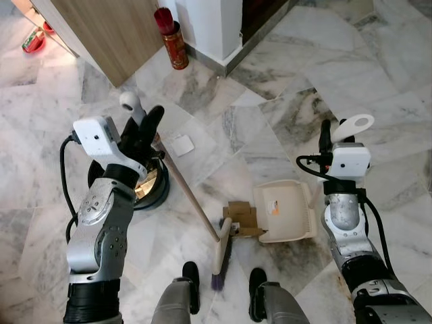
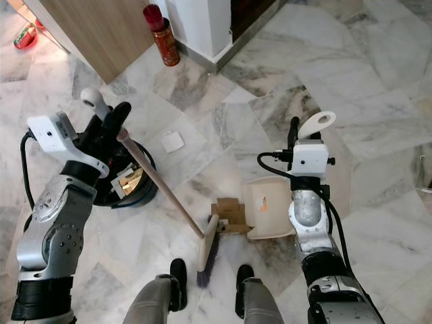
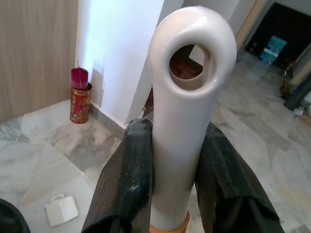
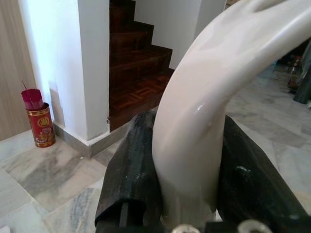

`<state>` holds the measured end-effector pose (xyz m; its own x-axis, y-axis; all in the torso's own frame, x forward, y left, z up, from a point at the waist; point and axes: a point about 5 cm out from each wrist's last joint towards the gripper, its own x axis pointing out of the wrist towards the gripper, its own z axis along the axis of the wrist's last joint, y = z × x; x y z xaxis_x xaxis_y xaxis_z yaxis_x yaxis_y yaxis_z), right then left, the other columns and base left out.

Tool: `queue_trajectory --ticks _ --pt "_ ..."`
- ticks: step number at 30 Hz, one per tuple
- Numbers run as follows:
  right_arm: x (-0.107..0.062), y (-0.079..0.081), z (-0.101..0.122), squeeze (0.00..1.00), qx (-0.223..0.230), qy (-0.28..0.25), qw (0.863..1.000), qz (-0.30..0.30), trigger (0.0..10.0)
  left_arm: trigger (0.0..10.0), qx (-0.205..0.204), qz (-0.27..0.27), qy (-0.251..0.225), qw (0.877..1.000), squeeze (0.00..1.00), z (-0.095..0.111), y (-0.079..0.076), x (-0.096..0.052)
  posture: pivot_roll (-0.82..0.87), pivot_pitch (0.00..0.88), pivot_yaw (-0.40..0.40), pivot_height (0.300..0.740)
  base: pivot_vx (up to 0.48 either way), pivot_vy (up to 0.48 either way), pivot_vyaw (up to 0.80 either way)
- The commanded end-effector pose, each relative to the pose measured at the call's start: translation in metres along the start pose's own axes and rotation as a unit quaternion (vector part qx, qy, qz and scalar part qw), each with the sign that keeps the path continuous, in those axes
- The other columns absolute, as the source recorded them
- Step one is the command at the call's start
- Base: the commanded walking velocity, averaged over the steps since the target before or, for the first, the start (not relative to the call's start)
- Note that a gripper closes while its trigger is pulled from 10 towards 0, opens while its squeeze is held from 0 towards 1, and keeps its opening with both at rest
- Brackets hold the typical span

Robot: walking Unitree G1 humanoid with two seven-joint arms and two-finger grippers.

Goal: Sweep floor

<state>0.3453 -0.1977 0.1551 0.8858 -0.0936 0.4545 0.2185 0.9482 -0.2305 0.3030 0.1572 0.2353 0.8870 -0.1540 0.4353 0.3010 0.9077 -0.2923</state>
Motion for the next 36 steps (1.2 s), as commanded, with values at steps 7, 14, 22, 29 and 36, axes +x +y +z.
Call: queue_trajectory --ticks 7,14,22,29,36 --pt "-0.022 0.013 -0.026 0.0 0.017 0.082 0.996 0.019 10.0 10.0 -0.091 -0.009 -0.044 0.995 0.0 0.011 -0.006 0.007 0.2 0.468 0.127 0.74 0.0 0.0 0.0" --pt "-0.022 0.015 -0.028 0.0 0.028 0.095 0.995 0.017 10.0 10.0 -0.117 -0.006 -0.059 0.991 0.0 0.016 -0.005 0.011 0.21 0.452 0.132 0.74 0.0 0.0 0.0" --pt "-0.02 0.019 -0.031 0.0 0.052 0.118 0.992 0.007 10.0 10.0 -0.054 -0.009 -0.086 0.995 0.0 0.037 0.002 0.013 0.22 0.425 0.137 0.74 0.0 0.0 0.0" --pt "-0.019 0.02 -0.037 0.0 0.094 0.151 0.984 -0.02 10.0 10.0 0.039 0.006 -0.127 0.991 0.0 0.075 0.019 0.008 0.23 0.376 0.142 0.74 0.0 0.0 0.0" --pt "-0.018 0.022 -0.041 0.0 0.148 0.179 0.971 -0.055 10.0 10.0 0.093 0.029 -0.125 0.987 0.0 0.088 0.033 -0.005 0.22 0.311 0.137 0.74 0.0 0.0 0.0"
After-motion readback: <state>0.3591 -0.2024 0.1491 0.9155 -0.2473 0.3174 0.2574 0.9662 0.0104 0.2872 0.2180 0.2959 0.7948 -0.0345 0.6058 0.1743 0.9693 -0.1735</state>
